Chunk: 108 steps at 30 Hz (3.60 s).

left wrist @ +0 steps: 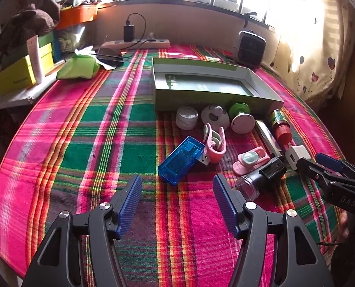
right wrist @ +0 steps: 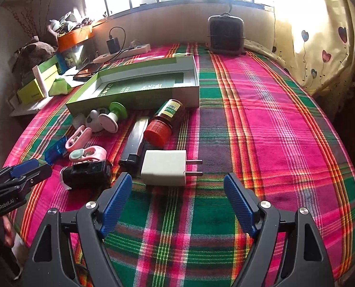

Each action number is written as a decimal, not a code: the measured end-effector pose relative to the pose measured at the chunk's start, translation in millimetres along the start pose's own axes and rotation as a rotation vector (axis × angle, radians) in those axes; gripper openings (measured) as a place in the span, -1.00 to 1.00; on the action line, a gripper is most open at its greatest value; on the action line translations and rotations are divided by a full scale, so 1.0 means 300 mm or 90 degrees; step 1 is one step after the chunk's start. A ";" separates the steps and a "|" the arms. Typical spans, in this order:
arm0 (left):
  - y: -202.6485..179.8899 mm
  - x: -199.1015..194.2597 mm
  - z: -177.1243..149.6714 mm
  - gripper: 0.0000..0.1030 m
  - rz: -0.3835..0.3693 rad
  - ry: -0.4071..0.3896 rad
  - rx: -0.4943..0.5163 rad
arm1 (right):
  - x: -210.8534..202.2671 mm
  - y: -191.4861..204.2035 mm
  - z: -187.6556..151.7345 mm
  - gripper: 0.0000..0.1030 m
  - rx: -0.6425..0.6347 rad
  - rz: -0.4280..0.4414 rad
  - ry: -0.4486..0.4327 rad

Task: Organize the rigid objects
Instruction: 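Move left gripper to the blue USB tester while right gripper approaches the white charger, then close left gripper on the blue USB tester while right gripper closes on the white charger, then carry the USB tester with left gripper while right gripper carries the charger into the green box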

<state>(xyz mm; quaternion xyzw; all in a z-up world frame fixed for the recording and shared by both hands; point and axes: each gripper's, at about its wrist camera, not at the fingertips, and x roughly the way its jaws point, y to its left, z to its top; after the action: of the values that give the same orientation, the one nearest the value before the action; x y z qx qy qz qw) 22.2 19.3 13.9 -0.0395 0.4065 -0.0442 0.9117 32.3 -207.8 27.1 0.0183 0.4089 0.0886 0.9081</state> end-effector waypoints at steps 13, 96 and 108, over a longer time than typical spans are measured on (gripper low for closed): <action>-0.013 0.038 0.030 0.19 -0.006 0.010 0.008 | 0.005 -0.047 0.013 0.54 -0.021 -0.081 0.011; -0.023 0.100 0.090 -0.60 0.017 0.012 0.037 | 0.054 -0.148 0.048 -0.33 0.026 -0.082 0.008; -0.032 0.051 0.129 -0.60 0.011 -0.009 0.032 | 0.017 -0.138 0.063 -0.33 0.017 -0.067 -0.010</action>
<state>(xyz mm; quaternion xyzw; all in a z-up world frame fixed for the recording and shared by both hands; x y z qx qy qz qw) 60.6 9.5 29.6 -0.0135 0.3988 -0.0466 0.9157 55.8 -246.8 31.6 0.0096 0.4037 0.0349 0.9142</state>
